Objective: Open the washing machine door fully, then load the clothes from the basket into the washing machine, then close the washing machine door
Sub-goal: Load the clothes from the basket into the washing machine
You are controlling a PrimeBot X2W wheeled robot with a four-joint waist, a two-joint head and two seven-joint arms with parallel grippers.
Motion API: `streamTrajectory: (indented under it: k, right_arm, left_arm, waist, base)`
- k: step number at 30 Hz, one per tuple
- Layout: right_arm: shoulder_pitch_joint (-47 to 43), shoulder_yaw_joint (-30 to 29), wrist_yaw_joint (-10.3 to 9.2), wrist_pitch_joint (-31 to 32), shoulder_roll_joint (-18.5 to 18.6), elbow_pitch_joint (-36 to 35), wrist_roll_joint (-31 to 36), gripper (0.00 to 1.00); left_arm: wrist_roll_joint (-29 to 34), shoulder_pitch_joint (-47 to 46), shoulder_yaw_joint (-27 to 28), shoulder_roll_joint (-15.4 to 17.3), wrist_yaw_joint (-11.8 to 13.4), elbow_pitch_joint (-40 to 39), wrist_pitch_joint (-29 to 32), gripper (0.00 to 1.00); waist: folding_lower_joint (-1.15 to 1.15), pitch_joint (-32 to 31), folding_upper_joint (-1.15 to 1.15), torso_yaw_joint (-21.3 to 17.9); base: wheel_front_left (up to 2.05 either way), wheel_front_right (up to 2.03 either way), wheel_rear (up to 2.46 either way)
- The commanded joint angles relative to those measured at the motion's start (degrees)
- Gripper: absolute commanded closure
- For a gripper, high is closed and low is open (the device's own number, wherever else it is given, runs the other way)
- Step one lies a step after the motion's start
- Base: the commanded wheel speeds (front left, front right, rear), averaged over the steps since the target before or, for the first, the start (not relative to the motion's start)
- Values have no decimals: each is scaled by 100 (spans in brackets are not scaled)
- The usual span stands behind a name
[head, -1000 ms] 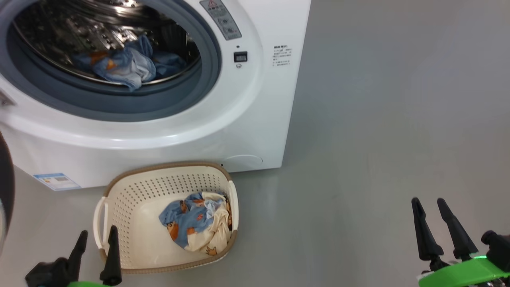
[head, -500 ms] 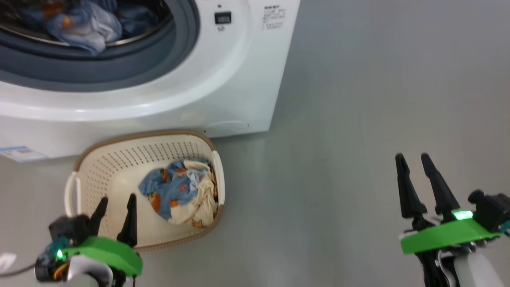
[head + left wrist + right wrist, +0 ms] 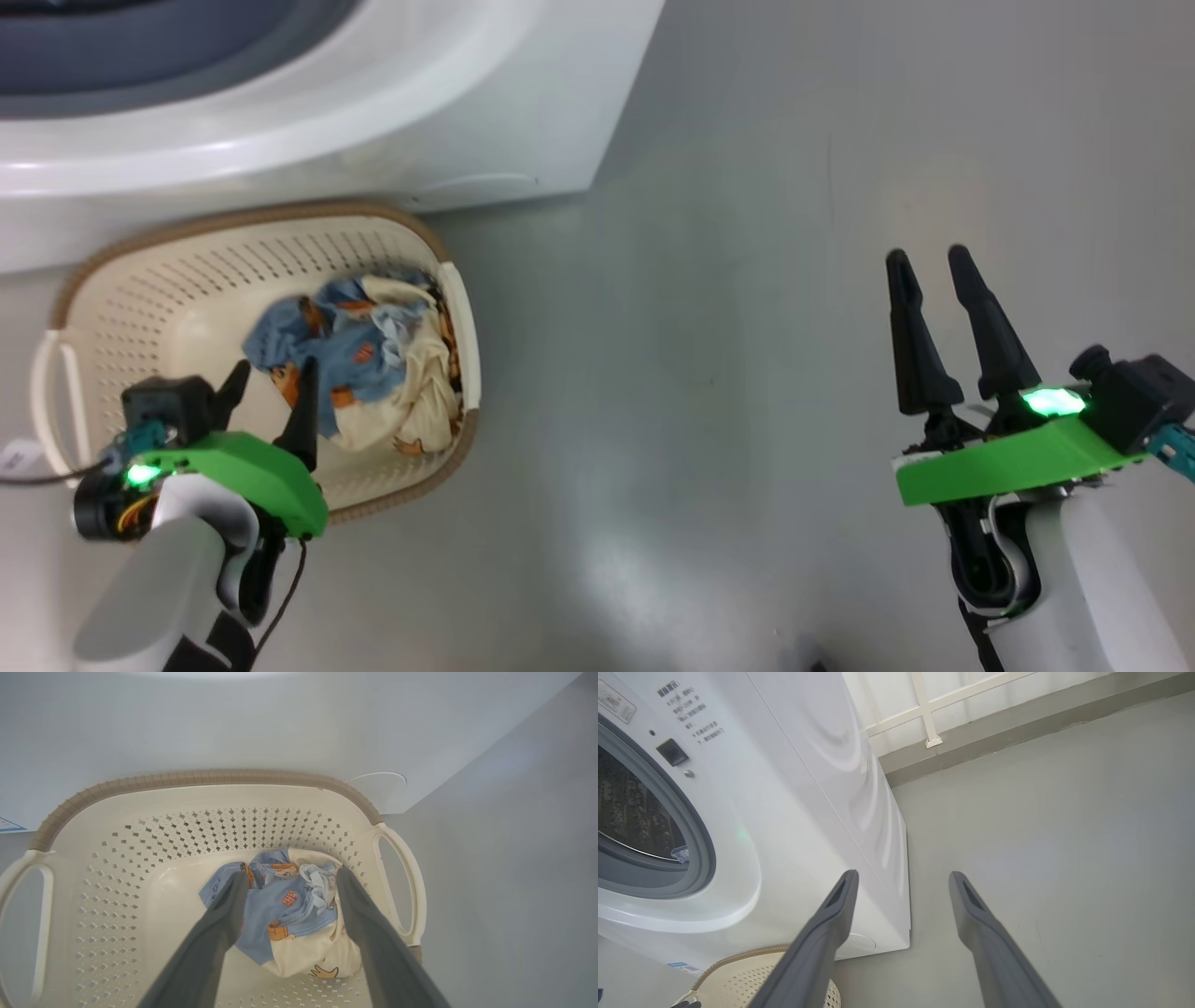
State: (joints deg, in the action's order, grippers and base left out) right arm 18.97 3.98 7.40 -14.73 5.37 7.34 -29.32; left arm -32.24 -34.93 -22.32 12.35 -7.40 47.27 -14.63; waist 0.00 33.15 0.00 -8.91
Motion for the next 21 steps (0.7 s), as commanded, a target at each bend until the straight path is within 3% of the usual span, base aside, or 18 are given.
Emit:
streamTrajectory:
  k: [1, 11, 21]
  right_arm:
    - [21, 169, 9, -27, -31, -154, 44, 0]
    - [356, 392, 9, -27, -109, -172, 45, 0]
    - [445, 518, 9, -27, -181, -245, 32, 0]
  left_arm:
    - [-74, -110, 46, 247, -9, 23, -37, 0]
    - [-1010, -994, -1585, 608, -9, 832, 97, 0]
    - [-2143, -1486, -2945, 1011, -9, 716, 493, 0]
  waist:
    - [0, 361, 0, -189]
    - [0, 892, 0, -427]
    - [0, 1238, 0, -644]
  base:
    - [0, 0, 0]
    - [0, 0, 0]
    - [0, 0, 0]
